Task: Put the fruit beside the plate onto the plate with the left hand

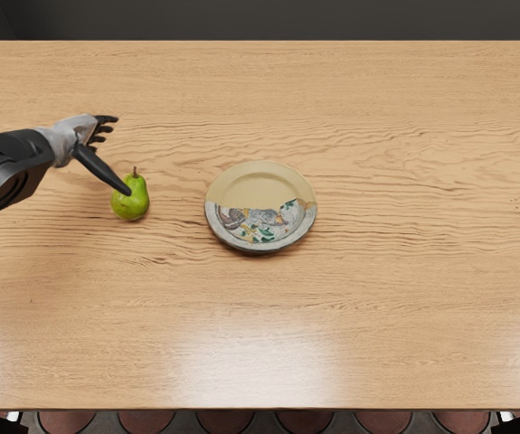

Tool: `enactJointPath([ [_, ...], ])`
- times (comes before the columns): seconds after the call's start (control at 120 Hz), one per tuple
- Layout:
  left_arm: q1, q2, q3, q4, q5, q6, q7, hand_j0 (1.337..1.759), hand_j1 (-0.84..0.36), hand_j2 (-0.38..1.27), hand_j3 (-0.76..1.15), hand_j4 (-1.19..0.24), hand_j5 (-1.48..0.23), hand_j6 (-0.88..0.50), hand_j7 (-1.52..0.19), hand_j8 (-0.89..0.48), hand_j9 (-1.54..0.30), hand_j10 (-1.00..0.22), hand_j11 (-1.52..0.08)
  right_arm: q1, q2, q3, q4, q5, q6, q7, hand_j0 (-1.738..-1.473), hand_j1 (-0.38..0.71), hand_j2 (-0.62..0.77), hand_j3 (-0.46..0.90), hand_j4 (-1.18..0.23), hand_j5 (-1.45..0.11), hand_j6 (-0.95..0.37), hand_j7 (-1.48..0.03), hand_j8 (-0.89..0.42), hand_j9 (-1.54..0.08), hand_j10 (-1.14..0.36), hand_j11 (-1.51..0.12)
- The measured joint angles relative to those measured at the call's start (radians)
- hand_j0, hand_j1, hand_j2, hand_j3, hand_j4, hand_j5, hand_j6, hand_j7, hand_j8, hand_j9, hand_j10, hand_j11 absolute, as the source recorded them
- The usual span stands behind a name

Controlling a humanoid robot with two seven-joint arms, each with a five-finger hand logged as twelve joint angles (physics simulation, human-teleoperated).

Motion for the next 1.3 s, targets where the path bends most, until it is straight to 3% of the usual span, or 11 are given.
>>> enactJointPath([
  [0.242, 0.019, -0.052, 0.043, -0.014, 0.022, 0.114, 0.001, 1.658, 0.22, 0.02, 0.00, -0.11, -0.14, -0.11, -0.14, -0.11, -0.14, -0.11, -0.14, 0.000, 0.000, 0.000, 0.000, 0.000, 0.000, 0.000, -1.658, -0.32, 0.00, 0.00, -0.02, -0.03, -0.02, -0.03, -0.02, -0.03, -0.02, -0.03],
  [0.442, 0.020, -0.008, 0.051, -0.118, 0.025, 0.135, 0.003, 1.658, 0.16, 0.03, 0.00, -0.16, -0.20, -0.16, -0.20, -0.16, -0.20, -0.16, -0.20, 0.000, 0.000, 0.000, 0.000, 0.000, 0.000, 0.000, -1.658, -0.32, 0.00, 0.00, -0.02, -0.03, -0.02, -0.03, -0.02, -0.03, -0.02, -0.03],
  [0.583, 0.027, -0.011, 0.052, -0.154, 0.025, 0.138, 0.004, 1.658, 0.13, 0.04, 0.00, -0.18, -0.24, -0.18, -0.24, -0.18, -0.24, -0.18, -0.24, 0.000, 0.000, 0.000, 0.000, 0.000, 0.000, 0.000, -1.658, -0.32, 0.00, 0.00, -0.02, -0.03, -0.02, -0.03, -0.02, -0.03, -0.02, -0.03],
  [1.3, 0.042, -0.020, 0.063, -0.167, 0.068, 0.139, 0.004, 1.658, -0.19, 0.09, 0.00, -0.45, -0.58, -0.45, -0.58, -0.45, -0.58, -0.43, -0.58, 0.000, 0.000, 0.000, 0.000, 0.000, 0.000, 0.000, -1.658, -0.32, 0.00, 0.00, -0.02, -0.03, -0.02, -0.03, -0.02, -0.03, -0.02, -0.03],
])
